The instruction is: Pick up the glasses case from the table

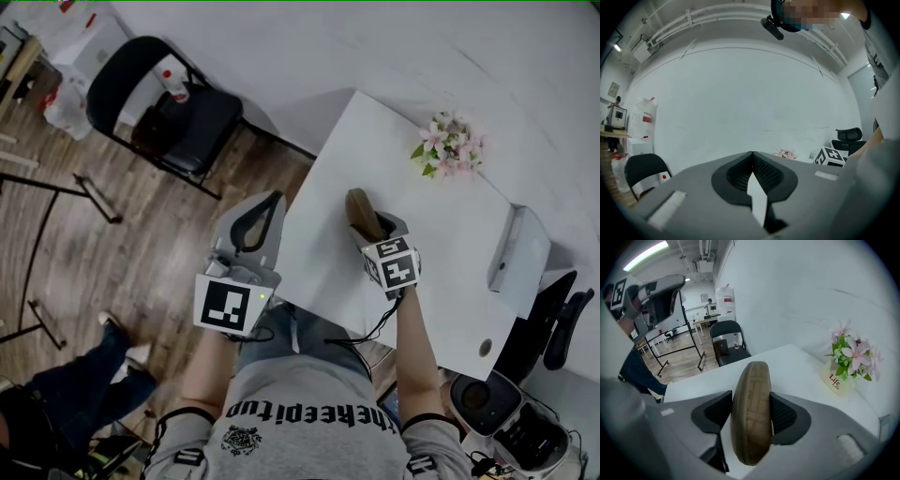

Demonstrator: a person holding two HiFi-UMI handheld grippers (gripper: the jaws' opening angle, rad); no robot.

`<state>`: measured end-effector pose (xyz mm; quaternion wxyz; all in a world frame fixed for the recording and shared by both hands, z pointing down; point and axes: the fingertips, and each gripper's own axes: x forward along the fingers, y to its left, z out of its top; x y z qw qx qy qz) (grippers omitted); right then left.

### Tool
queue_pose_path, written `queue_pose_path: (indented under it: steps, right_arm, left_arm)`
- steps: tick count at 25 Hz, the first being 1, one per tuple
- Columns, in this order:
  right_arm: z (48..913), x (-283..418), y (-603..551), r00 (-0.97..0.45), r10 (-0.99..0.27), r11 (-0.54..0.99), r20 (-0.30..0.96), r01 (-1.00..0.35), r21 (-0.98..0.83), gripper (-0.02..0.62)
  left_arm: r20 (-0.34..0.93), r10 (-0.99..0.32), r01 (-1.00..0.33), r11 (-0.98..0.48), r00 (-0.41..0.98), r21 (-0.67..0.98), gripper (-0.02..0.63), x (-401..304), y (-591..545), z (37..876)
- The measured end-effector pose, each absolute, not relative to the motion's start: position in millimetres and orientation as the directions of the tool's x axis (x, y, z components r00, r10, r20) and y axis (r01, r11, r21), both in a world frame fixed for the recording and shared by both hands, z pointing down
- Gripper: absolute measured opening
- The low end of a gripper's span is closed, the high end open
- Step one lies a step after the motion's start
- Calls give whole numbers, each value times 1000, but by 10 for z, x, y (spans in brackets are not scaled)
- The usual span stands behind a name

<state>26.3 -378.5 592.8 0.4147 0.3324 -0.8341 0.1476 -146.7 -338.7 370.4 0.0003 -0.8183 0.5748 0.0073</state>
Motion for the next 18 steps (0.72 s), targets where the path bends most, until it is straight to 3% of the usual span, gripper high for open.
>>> queue_pose_path:
  steps: [18]
  right_arm:
    - [5020,397,-3584,-499,-682,588,535,-809,-4,244]
  left_arm:
    - [-69,-891,-894,-448,449,-33,20,-1123,-3200,3424]
